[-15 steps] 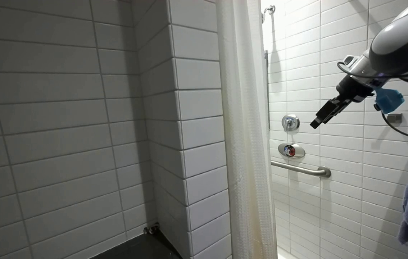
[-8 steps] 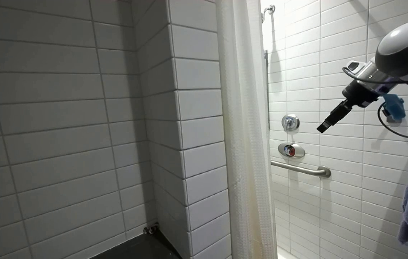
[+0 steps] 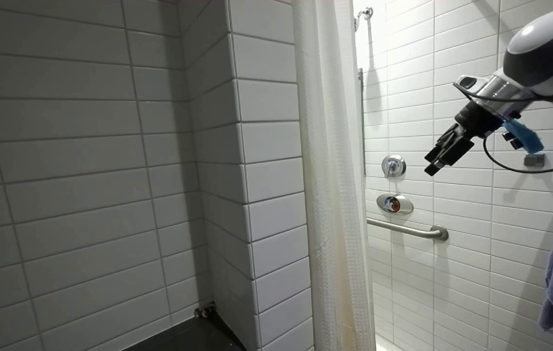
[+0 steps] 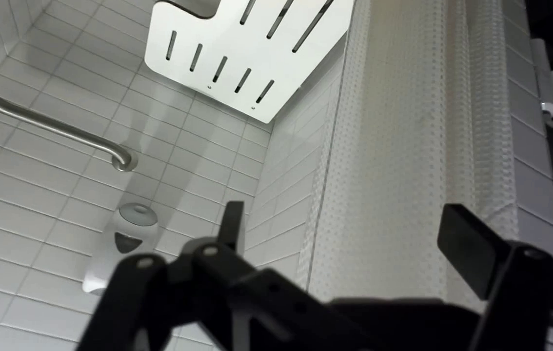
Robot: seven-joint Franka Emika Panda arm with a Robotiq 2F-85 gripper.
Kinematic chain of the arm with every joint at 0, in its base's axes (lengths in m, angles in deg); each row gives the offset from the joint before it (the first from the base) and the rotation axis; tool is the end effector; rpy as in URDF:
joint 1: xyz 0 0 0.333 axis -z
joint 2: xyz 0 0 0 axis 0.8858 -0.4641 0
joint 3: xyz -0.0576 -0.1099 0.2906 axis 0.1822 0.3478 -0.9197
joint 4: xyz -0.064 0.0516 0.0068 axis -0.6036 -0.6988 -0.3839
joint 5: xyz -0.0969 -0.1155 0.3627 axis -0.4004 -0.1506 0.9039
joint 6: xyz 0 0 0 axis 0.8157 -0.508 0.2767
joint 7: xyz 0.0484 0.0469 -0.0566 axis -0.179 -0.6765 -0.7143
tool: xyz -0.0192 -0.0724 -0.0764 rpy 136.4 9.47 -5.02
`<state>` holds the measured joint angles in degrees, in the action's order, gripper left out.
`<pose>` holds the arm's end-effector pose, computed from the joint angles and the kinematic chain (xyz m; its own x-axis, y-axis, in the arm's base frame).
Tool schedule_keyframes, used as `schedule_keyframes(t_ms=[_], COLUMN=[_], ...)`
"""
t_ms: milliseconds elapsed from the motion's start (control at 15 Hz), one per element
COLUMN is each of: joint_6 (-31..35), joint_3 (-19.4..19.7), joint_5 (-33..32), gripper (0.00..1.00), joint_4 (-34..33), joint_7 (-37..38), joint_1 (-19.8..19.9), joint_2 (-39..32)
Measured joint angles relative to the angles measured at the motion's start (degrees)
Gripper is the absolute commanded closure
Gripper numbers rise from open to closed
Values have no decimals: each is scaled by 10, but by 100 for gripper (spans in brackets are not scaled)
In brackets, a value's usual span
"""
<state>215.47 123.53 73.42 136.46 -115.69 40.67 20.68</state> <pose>0.3681 -0.1735 0.4649 0.5227 0.5602 0.6426 0.5607 -0.7937 0.2358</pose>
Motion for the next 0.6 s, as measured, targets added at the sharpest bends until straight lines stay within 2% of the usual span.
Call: schedule_keyframes(t_ms=[600], joint_6=[-94], joint_3=[14], joint_5=[103], gripper=[0], joint_4=[-63], joint_7=[-137], joint_1=[-48], joint_2=[1])
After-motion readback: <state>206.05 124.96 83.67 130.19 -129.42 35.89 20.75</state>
